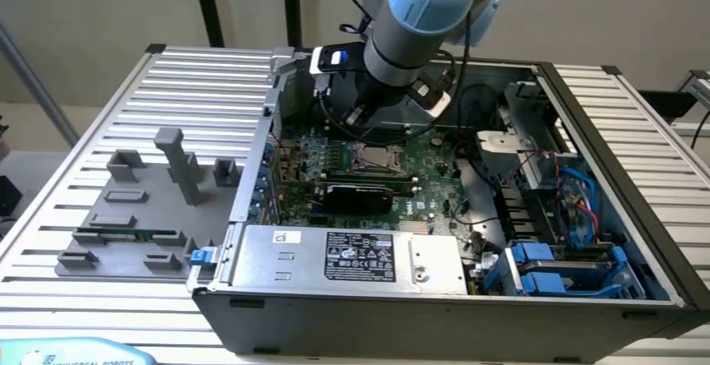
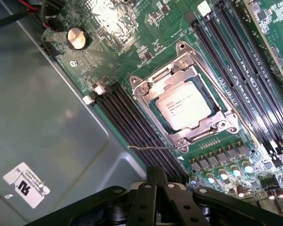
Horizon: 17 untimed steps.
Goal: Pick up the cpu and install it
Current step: 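Install the first cpu locking lever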
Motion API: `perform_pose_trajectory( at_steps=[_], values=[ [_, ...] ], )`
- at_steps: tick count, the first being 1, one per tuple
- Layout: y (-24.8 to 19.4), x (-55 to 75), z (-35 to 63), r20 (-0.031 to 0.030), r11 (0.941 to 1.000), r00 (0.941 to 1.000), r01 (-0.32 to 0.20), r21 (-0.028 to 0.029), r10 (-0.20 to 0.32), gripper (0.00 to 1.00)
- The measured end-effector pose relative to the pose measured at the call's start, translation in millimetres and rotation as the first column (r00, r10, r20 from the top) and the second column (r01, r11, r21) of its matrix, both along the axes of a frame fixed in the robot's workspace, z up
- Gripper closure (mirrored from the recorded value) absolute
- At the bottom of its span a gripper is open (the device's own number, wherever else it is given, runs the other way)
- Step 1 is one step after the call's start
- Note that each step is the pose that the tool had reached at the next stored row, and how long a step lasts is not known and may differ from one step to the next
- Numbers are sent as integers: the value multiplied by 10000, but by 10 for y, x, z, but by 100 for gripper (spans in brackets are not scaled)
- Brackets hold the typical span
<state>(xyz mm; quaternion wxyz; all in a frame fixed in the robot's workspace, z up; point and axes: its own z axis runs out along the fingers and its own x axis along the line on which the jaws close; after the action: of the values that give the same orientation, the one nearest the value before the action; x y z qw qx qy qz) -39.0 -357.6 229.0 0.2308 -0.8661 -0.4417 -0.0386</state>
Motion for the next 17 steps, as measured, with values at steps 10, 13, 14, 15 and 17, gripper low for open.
perform_pose_trajectory(
  at_steps=[10,13,14,15,17],
  values=[
    [3,-1,-173,-4,10000,10000,-69,2,69,89],
    [16,0,-205,-15,9999,9999,-130,-1,130,89],
    [24,-1,-215,-21,9999,9999,-156,-6,156,89],
    [32,-1,-225,-25,9998,9998,-179,-9,179,89],
    [51,-1,-244,-34,9998,9998,-220,-16,220,89]
  ],
)
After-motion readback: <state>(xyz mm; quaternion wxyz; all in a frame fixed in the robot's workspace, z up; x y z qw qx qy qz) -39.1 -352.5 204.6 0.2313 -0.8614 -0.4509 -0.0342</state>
